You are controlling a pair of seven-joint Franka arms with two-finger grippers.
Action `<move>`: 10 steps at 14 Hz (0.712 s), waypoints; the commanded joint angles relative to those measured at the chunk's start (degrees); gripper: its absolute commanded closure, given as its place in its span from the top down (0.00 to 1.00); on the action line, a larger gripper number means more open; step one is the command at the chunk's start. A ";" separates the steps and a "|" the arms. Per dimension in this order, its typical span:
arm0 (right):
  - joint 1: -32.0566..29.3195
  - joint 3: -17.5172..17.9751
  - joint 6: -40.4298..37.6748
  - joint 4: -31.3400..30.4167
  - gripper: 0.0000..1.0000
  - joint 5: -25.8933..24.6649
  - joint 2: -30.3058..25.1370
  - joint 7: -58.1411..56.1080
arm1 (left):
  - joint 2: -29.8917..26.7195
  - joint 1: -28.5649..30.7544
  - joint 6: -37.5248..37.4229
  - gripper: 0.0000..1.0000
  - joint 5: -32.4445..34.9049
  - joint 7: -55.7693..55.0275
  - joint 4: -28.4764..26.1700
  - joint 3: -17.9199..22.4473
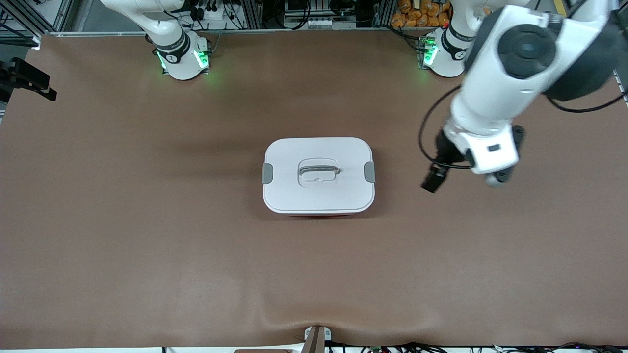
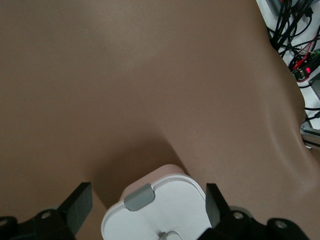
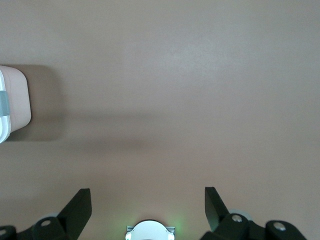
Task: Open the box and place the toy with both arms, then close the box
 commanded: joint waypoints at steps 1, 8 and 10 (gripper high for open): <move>-0.57 0.18 -0.70 0.69 1.00 0.95 0.15 0.72 | -2.11 3.69 -1.65 1.00 -1.08 9.31 -0.78 -0.18; -0.49 0.18 -0.70 0.69 1.00 0.95 0.15 0.72 | -4.04 13.00 -4.81 1.00 -0.99 28.84 -0.78 -0.27; -0.57 0.18 -0.70 0.69 1.00 0.95 0.15 0.72 | -4.57 15.56 -7.27 1.00 -1.16 35.85 -0.78 -0.62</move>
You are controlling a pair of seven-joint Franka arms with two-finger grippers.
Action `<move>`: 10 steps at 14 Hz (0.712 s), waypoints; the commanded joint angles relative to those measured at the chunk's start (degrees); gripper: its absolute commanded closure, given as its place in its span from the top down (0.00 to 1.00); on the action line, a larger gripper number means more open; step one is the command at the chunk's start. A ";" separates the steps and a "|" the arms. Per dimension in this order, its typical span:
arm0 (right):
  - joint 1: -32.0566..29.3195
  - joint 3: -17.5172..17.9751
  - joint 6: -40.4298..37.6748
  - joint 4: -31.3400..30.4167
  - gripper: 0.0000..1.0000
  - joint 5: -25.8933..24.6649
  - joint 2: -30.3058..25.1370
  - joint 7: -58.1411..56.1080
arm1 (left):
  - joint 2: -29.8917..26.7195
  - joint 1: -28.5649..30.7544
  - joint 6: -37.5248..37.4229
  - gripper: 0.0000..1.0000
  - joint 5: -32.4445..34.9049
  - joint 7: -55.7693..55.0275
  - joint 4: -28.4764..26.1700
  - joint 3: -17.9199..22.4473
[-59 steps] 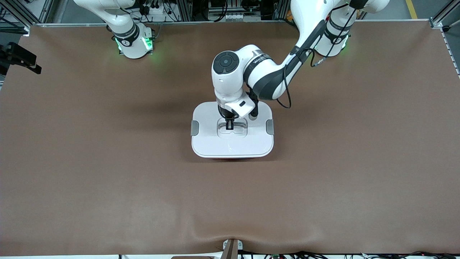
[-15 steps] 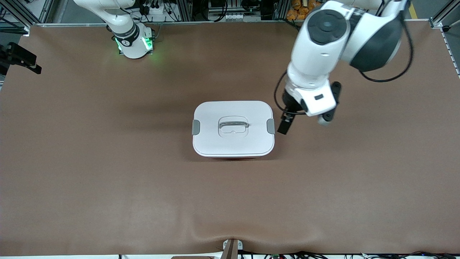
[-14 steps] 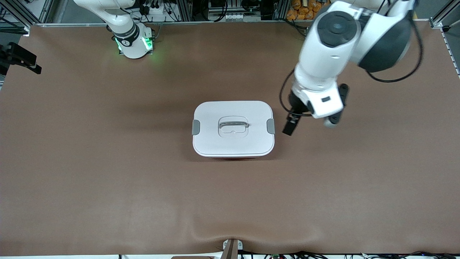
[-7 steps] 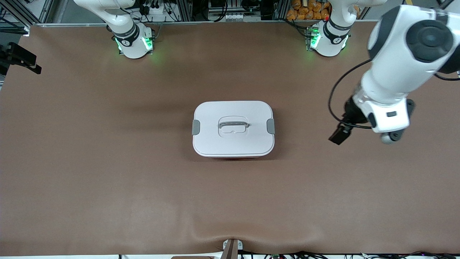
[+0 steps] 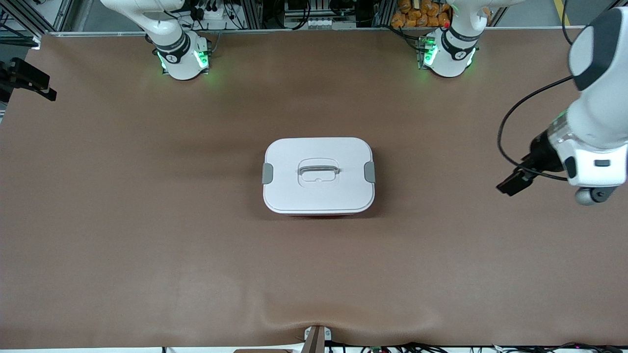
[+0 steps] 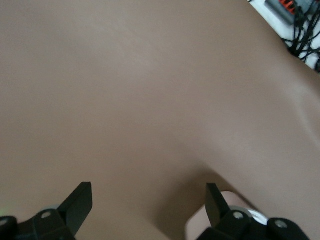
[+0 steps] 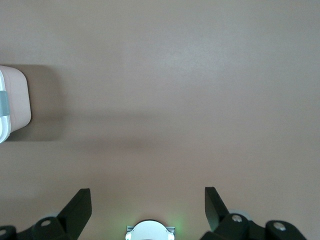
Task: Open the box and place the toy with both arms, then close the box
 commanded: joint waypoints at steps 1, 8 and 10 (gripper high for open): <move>-0.49 0.18 -0.70 0.69 1.00 0.95 0.15 0.72 | -3.09 3.66 -3.64 1.00 -1.11 8.50 -0.79 -0.56; -0.48 0.18 -0.70 0.69 1.00 0.95 0.15 0.72 | -8.71 1.83 -9.89 1.00 -1.02 29.13 -4.12 4.62; -0.57 0.18 -0.70 0.69 1.00 0.95 0.15 0.72 | -11.00 1.39 -9.89 1.00 -1.11 35.22 -6.14 5.42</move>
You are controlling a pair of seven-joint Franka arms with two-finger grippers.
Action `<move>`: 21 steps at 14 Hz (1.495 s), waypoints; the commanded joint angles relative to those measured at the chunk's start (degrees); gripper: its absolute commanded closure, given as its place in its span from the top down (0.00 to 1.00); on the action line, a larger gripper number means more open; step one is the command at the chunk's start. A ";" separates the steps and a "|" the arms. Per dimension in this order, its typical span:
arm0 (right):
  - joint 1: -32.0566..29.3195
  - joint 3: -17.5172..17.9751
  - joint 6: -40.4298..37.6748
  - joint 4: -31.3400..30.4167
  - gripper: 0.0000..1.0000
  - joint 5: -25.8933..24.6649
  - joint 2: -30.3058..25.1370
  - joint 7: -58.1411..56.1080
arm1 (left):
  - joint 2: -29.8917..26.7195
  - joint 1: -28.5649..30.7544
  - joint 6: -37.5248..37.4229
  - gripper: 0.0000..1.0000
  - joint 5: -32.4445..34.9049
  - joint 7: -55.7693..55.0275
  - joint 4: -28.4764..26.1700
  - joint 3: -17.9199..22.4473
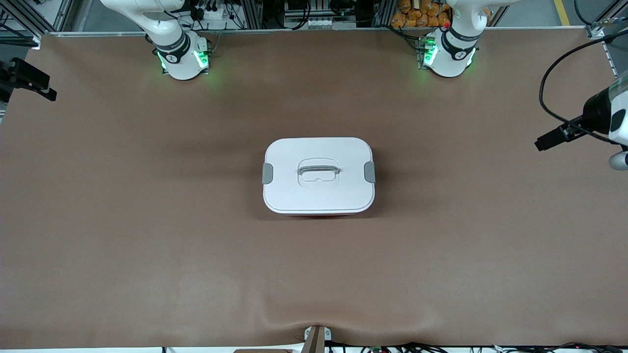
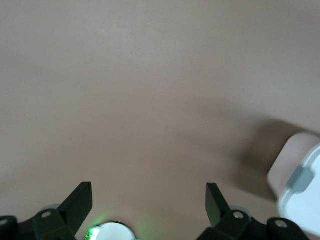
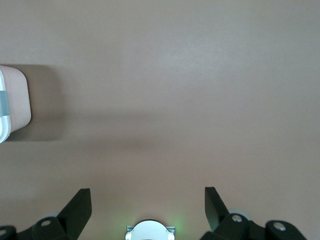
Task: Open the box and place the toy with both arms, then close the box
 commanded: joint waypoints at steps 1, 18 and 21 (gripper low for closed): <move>-0.57 0.18 -0.69 0.69 1.00 0.95 0.14 0.72 | -5.72 -1.50 0.01 1.00 -1.07 6.75 -5.62 1.65; -0.57 0.18 -0.69 0.69 1.00 0.95 0.14 0.72 | -18.92 -9.51 0.27 1.00 -3.88 12.21 -17.25 8.86; -0.57 0.18 -0.69 0.69 1.00 0.95 0.14 0.72 | -18.22 -9.42 0.27 1.00 -3.88 12.39 -15.93 8.86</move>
